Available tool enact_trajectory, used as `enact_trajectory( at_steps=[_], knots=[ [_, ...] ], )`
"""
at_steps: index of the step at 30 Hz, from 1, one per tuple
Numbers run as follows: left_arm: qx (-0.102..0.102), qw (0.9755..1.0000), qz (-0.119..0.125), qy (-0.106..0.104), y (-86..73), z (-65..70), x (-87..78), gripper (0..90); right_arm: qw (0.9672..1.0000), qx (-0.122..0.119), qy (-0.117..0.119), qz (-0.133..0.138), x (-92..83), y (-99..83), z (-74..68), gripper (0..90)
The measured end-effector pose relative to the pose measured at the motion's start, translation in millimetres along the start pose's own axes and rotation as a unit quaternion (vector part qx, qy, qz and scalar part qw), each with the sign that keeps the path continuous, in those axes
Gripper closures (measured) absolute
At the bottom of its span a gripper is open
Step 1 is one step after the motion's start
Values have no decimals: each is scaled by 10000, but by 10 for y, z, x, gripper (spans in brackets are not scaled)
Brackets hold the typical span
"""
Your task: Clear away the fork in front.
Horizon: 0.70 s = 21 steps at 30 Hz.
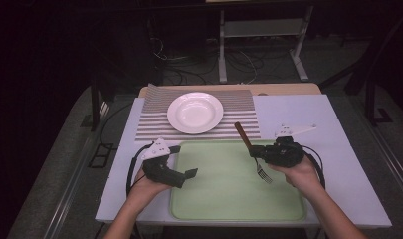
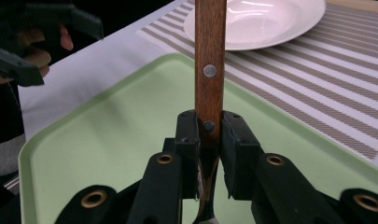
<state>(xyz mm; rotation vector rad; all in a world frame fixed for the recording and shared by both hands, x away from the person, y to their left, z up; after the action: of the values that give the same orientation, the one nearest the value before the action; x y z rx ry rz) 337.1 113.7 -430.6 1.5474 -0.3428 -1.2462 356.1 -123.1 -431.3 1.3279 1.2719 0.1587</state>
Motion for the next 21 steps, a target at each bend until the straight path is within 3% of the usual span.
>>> enact_trajectory(
  at_steps=[3,4,9,18,21],
  knots=[
    [-55,9997,146,-172,209,58,59,1,10000,-57,23,32,11,16,-42,768],
    [-55,9997,146,-172,209,58,59,16,10000,-57,23,32,11,16,-42,768],
    [-28,9992,259,-291,503,102,232,54,9999,-117,79,75,14,28,-77,768],
    [-20,9985,115,-531,697,206,567,135,9996,-192,101,197,-15,57,-90,768],
    [-65,9973,138,-725,787,269,687,150,9994,-180,136,249,-29,70,-96,768]
  ],
)
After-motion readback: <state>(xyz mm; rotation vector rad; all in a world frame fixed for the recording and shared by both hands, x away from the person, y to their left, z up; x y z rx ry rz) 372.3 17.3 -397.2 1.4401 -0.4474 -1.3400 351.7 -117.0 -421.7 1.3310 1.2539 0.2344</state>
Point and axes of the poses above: each handheld gripper's, and its own axes: x roughly forward along the jaws, y roughly out of its top, z roughly to its right, the point moved 9 cm from there along x, roughly forward along the jaws, and after that the axes turned 5 degrees about -z, right-handed, at the moved point
